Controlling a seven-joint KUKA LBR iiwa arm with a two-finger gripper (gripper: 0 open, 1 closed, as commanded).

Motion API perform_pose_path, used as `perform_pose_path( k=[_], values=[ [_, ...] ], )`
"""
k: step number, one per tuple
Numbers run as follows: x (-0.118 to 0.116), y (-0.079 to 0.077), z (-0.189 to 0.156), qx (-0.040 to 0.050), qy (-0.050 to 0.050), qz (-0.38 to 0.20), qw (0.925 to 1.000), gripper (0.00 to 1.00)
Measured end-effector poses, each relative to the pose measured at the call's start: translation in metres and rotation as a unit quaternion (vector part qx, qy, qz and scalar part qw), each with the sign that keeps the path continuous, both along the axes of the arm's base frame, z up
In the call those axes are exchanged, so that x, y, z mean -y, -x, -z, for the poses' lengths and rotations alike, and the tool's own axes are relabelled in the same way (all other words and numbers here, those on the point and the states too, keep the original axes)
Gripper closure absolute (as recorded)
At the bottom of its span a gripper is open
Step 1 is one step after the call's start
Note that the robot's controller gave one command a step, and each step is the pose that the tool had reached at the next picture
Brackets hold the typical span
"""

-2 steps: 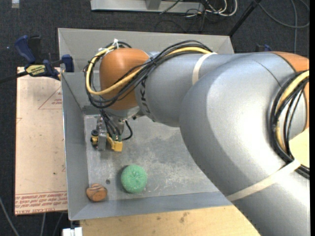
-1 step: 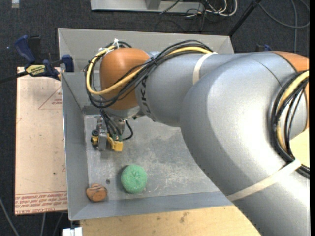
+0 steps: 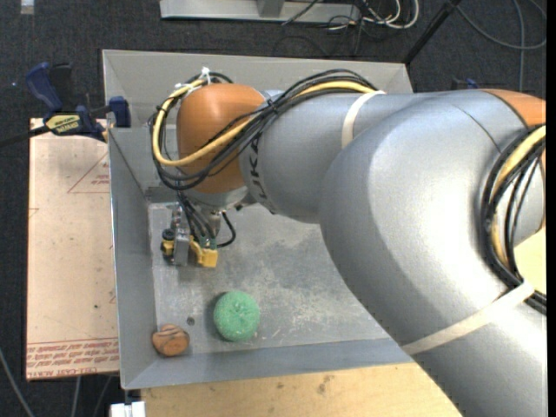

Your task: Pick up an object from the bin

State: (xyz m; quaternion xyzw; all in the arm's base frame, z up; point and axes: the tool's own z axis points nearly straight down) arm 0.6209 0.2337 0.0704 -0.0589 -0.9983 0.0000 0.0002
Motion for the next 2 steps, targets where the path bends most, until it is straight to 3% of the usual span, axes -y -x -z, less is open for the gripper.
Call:
perform_pose_path(
  k=[2],
  values=[
    [0.0001, 0.0006, -0.014, -0.0009, 0.0, 0.0, 1.0, 1.0]
  ],
)
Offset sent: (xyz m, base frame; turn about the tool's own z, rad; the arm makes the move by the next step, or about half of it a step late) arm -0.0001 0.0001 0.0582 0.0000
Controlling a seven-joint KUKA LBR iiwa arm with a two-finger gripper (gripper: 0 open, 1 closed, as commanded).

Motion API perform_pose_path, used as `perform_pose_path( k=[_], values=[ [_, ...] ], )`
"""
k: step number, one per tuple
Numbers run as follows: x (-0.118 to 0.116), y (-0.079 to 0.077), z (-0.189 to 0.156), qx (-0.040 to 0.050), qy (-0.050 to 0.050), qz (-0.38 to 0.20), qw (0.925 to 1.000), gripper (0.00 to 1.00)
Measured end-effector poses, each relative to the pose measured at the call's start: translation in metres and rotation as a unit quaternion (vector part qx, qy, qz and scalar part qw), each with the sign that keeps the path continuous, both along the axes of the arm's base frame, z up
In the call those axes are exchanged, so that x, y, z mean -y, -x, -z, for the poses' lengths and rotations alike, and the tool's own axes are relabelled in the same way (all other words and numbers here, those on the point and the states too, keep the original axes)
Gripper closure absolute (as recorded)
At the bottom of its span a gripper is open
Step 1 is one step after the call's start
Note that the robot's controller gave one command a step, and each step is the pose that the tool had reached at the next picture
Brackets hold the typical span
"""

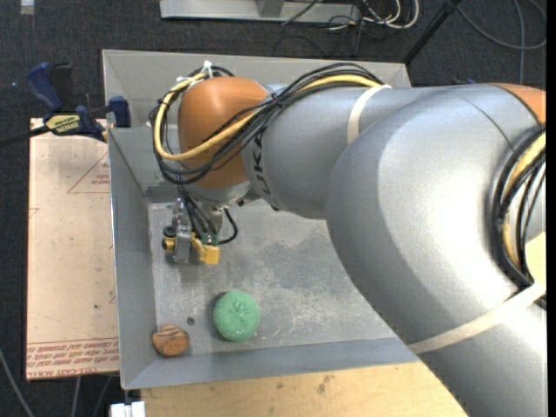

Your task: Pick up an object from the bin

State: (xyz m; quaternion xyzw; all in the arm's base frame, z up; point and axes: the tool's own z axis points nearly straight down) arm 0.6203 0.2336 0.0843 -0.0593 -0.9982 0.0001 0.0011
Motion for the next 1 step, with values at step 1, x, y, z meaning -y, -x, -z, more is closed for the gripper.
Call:
perform_pose_path(
  k=[1],
  values=[
    [0.0001, 0.0003, -0.0155, -0.0004, 0.0, 0.0, 1.0, 1.0]
  ],
)
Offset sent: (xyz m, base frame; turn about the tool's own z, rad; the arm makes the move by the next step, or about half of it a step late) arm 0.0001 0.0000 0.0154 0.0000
